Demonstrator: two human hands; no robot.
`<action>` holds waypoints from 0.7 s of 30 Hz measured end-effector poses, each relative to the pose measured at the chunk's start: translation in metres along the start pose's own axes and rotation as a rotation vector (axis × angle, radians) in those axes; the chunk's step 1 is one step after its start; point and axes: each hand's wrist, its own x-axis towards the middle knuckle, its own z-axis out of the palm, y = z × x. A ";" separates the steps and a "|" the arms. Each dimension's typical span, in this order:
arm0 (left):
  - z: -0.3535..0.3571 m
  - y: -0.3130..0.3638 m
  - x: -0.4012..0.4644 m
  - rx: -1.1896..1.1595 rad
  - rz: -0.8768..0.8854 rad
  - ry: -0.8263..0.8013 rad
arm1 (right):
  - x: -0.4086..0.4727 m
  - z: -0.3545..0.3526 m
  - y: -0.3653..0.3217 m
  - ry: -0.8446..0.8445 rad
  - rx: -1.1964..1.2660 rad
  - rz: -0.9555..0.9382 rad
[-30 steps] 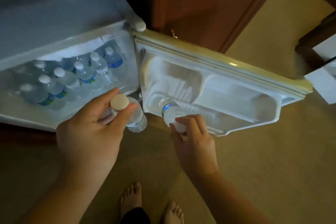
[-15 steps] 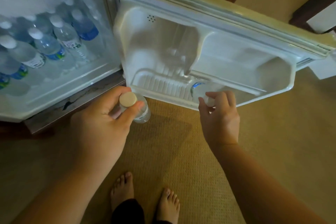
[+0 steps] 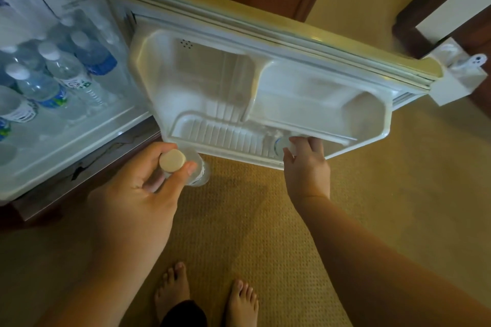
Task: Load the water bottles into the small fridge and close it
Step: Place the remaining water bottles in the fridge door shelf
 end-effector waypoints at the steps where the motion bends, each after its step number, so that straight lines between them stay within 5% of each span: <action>1: 0.000 -0.001 -0.001 0.006 -0.005 -0.005 | 0.001 0.000 -0.002 0.010 0.008 0.008; 14: 0.001 0.008 0.004 -0.018 0.017 -0.024 | -0.017 -0.008 -0.020 -0.138 0.043 0.041; 21: 0.013 0.021 0.030 0.012 0.087 -0.011 | -0.029 -0.048 -0.039 0.011 0.058 -0.121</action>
